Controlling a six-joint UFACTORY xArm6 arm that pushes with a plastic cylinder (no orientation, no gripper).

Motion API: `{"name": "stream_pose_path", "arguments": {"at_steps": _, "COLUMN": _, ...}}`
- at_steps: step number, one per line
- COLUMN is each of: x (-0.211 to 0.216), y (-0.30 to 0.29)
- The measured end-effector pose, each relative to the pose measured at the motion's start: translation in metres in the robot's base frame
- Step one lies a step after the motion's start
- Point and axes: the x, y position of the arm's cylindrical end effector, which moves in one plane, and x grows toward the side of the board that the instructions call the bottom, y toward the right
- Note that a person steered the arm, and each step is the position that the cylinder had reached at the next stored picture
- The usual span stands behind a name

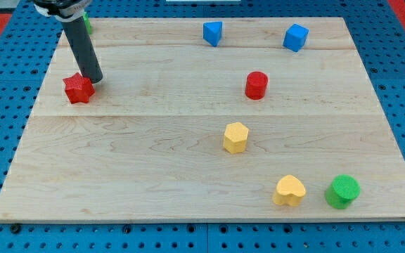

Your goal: Place your arm below the red star

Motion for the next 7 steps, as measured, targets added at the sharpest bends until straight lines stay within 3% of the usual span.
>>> {"name": "stream_pose_path", "arguments": {"at_steps": 2, "x": 0.031, "y": -0.007}}
{"name": "stream_pose_path", "arguments": {"at_steps": 4, "x": 0.058, "y": 0.100}}
{"name": "stream_pose_path", "arguments": {"at_steps": 7, "x": 0.058, "y": 0.100}}
